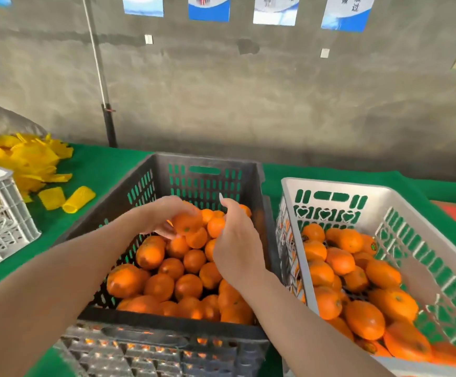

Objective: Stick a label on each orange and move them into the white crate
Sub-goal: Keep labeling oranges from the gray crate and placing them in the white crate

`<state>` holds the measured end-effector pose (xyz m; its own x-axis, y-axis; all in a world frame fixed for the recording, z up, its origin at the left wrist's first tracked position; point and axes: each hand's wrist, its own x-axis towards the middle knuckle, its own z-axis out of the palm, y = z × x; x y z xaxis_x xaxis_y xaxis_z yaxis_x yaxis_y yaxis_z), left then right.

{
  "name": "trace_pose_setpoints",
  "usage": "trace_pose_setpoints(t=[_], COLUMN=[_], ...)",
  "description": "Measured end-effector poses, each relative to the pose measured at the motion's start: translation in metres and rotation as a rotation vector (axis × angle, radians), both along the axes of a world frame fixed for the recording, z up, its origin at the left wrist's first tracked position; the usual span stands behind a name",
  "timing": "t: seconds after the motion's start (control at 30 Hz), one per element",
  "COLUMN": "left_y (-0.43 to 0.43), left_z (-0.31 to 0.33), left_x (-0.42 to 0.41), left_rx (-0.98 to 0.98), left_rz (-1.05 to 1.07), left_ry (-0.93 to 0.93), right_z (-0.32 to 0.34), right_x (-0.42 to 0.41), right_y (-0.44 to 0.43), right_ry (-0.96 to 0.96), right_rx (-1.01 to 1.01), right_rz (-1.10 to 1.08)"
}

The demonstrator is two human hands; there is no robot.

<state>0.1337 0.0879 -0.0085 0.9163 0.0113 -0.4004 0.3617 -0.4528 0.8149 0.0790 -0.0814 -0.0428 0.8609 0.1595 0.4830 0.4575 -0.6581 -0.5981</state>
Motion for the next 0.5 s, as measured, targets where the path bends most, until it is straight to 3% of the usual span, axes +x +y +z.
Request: trace_pose_setpoints(t=[0.1,0.17,0.37,0.5], left_y=[0.007,0.004,-0.035,-0.058], left_z=[0.013,0.017,0.028,0.036], left_x=[-0.026,-0.05,-0.112,-0.138], left_rx=[-0.53,-0.733,-0.797,-0.905], left_rz=[0.111,0.181,0.168,-0.097], left_ry=[-0.049,-0.022,0.017,-0.038], right_z=[0.008,0.017,0.042,0.054], right_x=[-0.007,-0.016,-0.055,-0.08], right_y=[-0.002,-0.005,-0.03,-0.064], right_ry=[0.001,0.023,0.054,0.114], right_rx=[0.195,0.283,0.33,0.419], right_rz=[0.085,0.208,0.416,0.421])
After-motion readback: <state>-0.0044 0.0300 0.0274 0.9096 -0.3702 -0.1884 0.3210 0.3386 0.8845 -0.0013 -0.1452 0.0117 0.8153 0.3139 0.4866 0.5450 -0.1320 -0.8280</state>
